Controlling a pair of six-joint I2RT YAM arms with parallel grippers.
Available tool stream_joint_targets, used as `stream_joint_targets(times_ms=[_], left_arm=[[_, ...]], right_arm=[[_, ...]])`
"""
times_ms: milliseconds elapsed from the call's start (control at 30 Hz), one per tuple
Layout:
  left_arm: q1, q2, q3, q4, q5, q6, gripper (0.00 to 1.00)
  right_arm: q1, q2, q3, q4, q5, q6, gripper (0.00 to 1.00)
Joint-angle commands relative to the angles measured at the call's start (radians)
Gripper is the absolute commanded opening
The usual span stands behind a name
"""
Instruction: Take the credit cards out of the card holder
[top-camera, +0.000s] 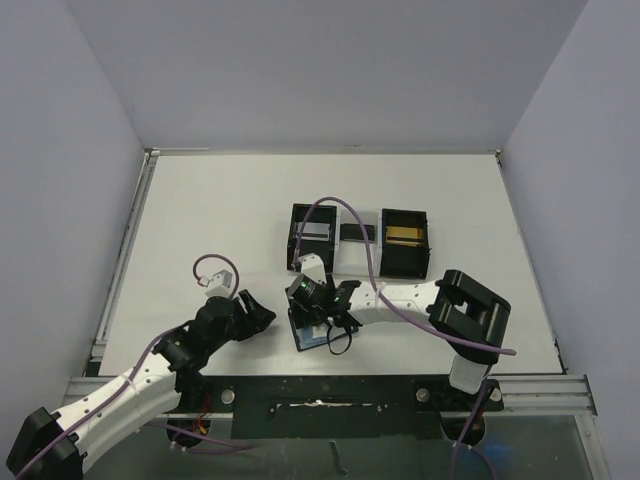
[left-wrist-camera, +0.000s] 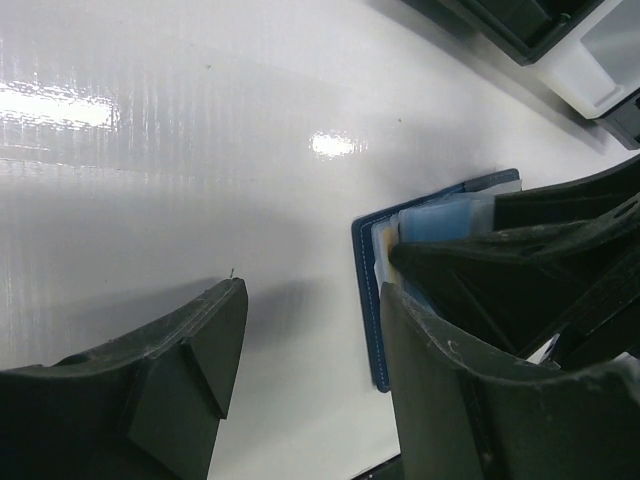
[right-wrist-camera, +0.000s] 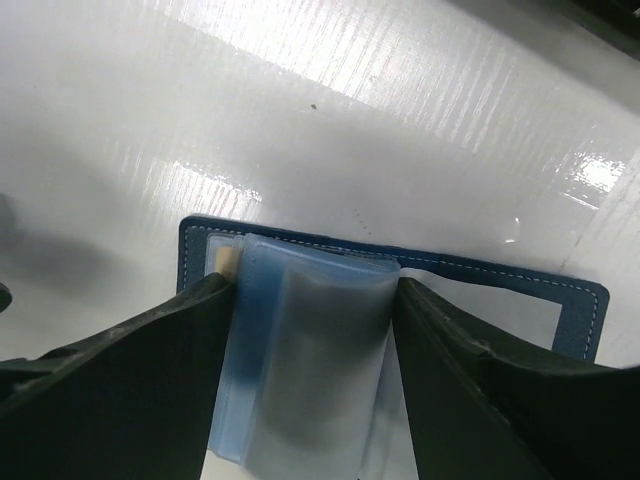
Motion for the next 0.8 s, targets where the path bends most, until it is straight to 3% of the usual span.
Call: stream_joint_targets(times_ms=[0,300,433,500,767], left_arm=[[0.007,0.004,0.047,0.020,0.009,0.025,0.54],[0.008,0.017,0.001,0.190,0.145,0.026,0.54],[0.008,0.053,0.004,0.252,0.194,0.032,0.54],[0.008,0.076,0.009,0.261,0.197,0.035,0.54],[0.008,0.141,0.005,0.363,0.269,0.032,0.54]], right_arm=[[0.003,0.046,-0.031,-0.054,-0.011,0.008,0.57],[-0.064,-0.033,-0.158,0.133,-0.179,0.076,0.39],[-0.101,-0.070,-0.208,0.214,-0.257,0.092,0.39],[-0.111,-0.073,-0.208,0.202,-0.258,0.095,0.41],[-0.131,-0.048,-0.216,0.182,-0.258,0.138,0.24]])
